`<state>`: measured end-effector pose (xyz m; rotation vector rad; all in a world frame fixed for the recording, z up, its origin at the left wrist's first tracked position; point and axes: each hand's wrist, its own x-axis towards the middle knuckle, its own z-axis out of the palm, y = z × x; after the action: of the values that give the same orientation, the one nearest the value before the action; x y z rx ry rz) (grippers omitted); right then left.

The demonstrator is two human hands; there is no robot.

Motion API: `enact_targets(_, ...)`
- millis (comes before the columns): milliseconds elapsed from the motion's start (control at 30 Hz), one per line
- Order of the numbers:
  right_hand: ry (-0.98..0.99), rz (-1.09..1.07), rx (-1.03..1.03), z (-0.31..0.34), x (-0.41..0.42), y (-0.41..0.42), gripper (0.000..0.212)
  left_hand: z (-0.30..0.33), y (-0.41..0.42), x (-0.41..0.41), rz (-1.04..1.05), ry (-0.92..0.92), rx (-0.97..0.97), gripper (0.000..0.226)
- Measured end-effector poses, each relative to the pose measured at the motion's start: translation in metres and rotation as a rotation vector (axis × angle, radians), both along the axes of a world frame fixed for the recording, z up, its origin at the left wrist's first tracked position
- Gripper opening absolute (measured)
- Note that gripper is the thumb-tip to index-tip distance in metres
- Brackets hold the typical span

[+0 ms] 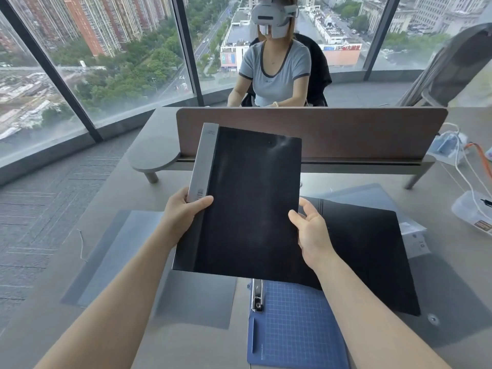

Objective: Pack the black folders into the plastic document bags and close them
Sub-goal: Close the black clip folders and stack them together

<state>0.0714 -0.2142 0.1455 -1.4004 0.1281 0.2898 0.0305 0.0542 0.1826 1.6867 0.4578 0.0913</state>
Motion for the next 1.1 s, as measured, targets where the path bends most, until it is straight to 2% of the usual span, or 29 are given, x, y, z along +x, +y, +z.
enact_targets(167, -0.037, 0.02, -0.111, -0.005, 0.001, 0.007, 0.031, -0.024, 0.006, -0.009, 0.014, 0.06, -0.203, 0.03)
enact_targets(300, -0.036, 0.018, -0.236, -0.011, -0.002, 0.01, 0.03, -0.046, 0.005, -0.015, 0.033, 0.089, -0.289, 0.043)
enact_targets(433, -0.094, 0.002, -0.463, -0.024, -0.004, 0.01, 0.018, -0.064, 0.003, -0.02, 0.034, 0.115, -0.342, 0.046)
enact_targets(533, -0.003, -0.005, -0.504, -0.035, -0.008, 0.008, 0.031, -0.078, 0.0, -0.022, 0.038, 0.141, -0.357, 0.043)
enact_targets(633, 0.085, -0.01, -0.5, -0.051, -0.013, 0.003, 0.046, -0.093, -0.003, -0.026, 0.04, 0.171, -0.345, 0.034)
enact_targets(767, 0.164, 0.026, -0.612, -0.069, -0.017, 0.001, 0.055, -0.116, -0.005, -0.032, 0.058, 0.236, -0.294, 0.03)
enact_targets(967, 0.248, 0.113, -0.681, -0.09, -0.025, 0.006, 0.052, -0.143, -0.005, -0.041, 0.088, 0.319, -0.18, 0.027)
enact_targets(1100, 0.28, 0.186, -0.705, -0.097, -0.028, 0.017, 0.043, -0.154, 0.002, -0.047, 0.114, 0.354, -0.101, 0.024)
